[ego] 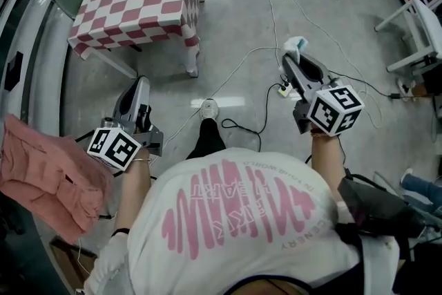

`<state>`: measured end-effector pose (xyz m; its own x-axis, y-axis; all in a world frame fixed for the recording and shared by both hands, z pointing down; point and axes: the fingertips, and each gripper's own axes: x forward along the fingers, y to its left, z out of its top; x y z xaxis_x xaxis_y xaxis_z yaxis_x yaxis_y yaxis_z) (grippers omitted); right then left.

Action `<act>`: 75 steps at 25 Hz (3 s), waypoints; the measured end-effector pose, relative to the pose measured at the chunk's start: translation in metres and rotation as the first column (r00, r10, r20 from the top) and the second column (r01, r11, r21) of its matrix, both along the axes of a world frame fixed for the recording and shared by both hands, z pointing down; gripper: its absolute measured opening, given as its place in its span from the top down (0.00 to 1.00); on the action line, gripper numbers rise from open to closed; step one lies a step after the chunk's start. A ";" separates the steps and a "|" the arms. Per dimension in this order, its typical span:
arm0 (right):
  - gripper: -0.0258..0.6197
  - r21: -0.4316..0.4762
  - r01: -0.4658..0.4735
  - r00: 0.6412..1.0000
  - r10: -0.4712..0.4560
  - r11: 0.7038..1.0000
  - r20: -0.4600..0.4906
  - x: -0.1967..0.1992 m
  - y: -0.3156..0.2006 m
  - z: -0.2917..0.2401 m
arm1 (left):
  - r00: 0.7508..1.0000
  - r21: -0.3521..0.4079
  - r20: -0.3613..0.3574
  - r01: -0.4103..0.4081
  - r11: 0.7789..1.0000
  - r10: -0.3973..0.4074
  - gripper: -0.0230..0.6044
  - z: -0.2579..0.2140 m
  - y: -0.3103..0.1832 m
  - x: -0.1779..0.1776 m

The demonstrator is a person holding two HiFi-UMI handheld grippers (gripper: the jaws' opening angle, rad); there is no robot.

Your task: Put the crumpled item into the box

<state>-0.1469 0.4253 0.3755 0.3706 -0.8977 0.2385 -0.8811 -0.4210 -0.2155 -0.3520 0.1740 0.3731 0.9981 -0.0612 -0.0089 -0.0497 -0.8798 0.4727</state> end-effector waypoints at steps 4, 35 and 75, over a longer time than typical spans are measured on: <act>0.85 0.003 -0.001 1.000 0.001 1.000 0.000 0.030 -0.028 -0.006 | 0.999 0.015 -0.015 -0.050 0.999 0.050 0.95 -0.009 -0.021 0.045; 0.85 -0.017 -0.037 0.991 0.034 0.999 -0.126 0.241 -0.270 -0.050 | 0.975 0.058 -0.127 -0.177 0.983 0.183 0.95 -0.064 -0.259 0.301; 0.85 0.014 0.500 0.866 -0.499 0.866 -0.038 0.331 -0.541 -0.011 | 0.947 -0.004 -0.009 0.320 0.947 -0.320 0.95 -0.031 -0.377 0.282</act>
